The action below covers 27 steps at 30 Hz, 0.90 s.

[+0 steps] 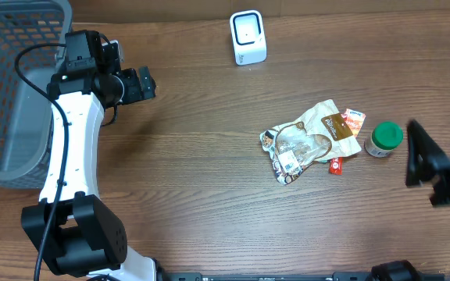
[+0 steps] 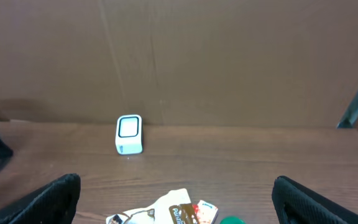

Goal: Scan the item barcode

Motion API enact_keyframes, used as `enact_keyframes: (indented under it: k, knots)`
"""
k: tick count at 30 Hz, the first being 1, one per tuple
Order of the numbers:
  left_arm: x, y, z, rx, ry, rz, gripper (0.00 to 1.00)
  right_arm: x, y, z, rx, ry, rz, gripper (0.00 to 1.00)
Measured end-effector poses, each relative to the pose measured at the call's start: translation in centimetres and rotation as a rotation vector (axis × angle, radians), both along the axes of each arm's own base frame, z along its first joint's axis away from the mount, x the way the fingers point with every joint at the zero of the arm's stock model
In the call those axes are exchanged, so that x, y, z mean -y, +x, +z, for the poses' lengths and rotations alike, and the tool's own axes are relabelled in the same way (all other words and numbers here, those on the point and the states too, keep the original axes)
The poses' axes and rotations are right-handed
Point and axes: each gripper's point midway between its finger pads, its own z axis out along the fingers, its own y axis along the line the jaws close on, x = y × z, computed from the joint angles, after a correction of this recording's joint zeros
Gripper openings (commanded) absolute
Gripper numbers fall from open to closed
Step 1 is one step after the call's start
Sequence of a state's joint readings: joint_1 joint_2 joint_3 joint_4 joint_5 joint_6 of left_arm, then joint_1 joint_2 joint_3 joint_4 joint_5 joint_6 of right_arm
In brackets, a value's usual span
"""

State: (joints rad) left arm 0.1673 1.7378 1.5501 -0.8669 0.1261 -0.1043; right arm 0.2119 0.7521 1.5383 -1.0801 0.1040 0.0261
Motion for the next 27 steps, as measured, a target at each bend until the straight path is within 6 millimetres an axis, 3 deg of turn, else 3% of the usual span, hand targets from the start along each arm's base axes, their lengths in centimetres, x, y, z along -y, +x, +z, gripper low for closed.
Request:
enact_keyframes:
  k: [6, 14, 20, 27]
  knots:
    - [0.0, 0.0, 0.0, 0.000, 0.000, 0.000, 1.00, 0.4, -1.9, -1.9, -0.030, -0.004, 0.000, 1.00]
    - [0.0, 0.0, 0.0, 0.000, 0.000, 0.000, 0.99, 0.9, -3.6, -5.3, 0.129, 0.030, -0.008, 1.00]
    - [0.0, 0.0, 0.0, 0.000, 0.000, 0.000, 1.00, 0.3, -2.3, -9.2, 0.262, 0.057, 0.011, 1.00]
    - [0.0, 0.0, 0.0, 0.000, 0.000, 0.000, 1.00, -1.2, -0.3, -10.7, 0.530, 0.102, 0.078, 1.00]
